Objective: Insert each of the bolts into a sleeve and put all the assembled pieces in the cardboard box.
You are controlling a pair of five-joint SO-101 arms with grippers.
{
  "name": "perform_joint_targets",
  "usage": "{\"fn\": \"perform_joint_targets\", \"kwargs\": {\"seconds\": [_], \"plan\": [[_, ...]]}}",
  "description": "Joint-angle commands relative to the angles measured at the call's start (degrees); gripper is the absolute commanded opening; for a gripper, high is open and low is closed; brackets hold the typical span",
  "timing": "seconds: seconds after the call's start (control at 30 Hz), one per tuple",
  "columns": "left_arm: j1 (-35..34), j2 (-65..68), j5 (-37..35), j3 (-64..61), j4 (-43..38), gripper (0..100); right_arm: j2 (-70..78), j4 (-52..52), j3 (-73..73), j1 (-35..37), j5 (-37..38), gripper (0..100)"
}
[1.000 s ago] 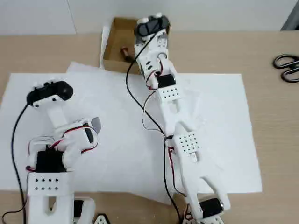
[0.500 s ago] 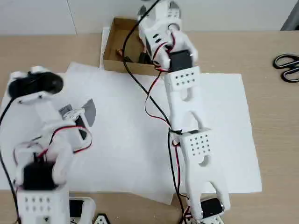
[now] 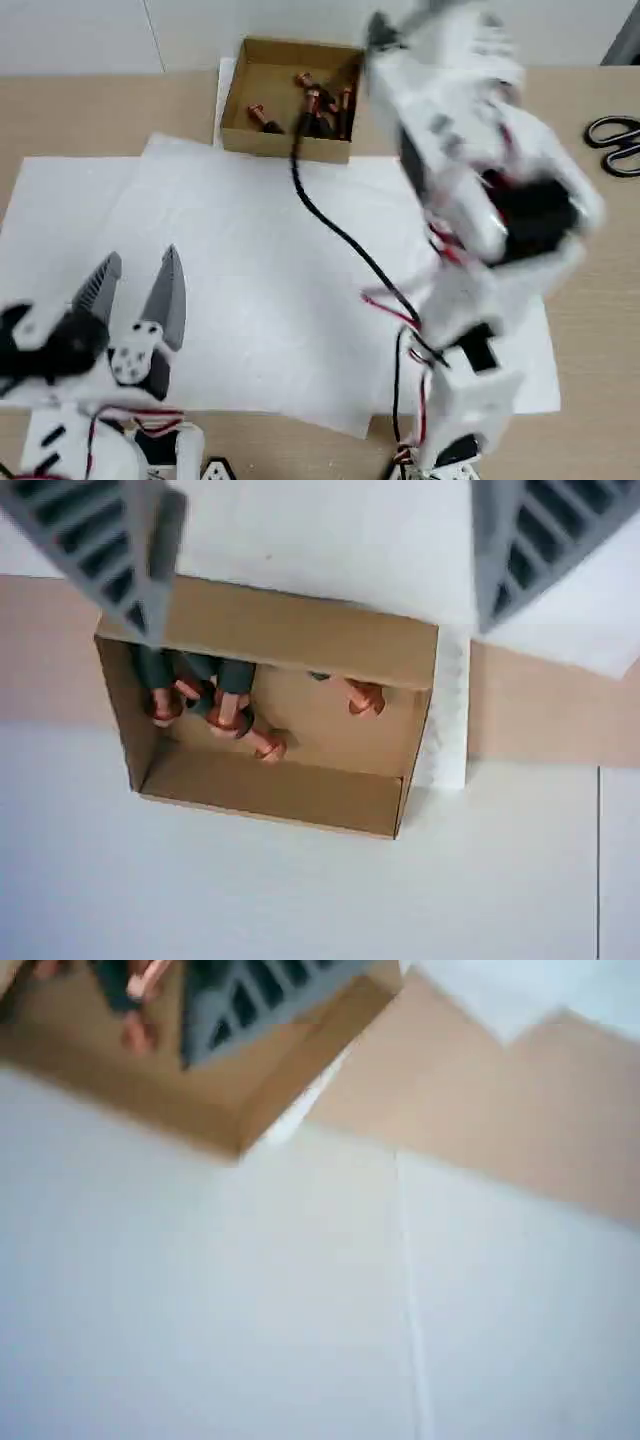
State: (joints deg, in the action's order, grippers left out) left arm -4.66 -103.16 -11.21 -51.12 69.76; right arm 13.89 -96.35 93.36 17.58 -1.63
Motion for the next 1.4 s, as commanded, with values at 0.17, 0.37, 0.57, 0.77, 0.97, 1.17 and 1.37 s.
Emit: {"fn": "perform_joint_targets", "kwargs": {"seconds": [0.17,0.37,0.57,0.77,0.97,1.17,1.37], "plan": [[-0.35,-0.97,0.44,-1.19,-0.35,19,-21.93,-0.48,-26.73,-5.67,0.79,29.6],[-0.26,-0.97,0.44,-1.36,-0.26,19,-41.36,0.13,-60.84,-6.20,0.70,29.6],[-0.26,-0.97,0.44,-6.81,-0.44,19,-53.85,6.90,-90.90,-6.46,0.53,29.6],[-0.26,-0.97,0.44,-12.35,-0.53,19,-64.22,24.04,-118.77,-6.46,0.44,29.6],[-0.35,-1.05,0.35,-16.92,-0.18,19,-77.49,41.01,-142.42,-6.55,0.44,29.6],[-0.35,-1.05,0.35,-18.15,1.58,19,-93.32,53.85,-160.70,-6.64,0.70,29.6],[-0.44,-1.05,0.44,-17.98,4.40,19,-110.29,59.56,-173.98,-9.10,0.79,29.6]]}}
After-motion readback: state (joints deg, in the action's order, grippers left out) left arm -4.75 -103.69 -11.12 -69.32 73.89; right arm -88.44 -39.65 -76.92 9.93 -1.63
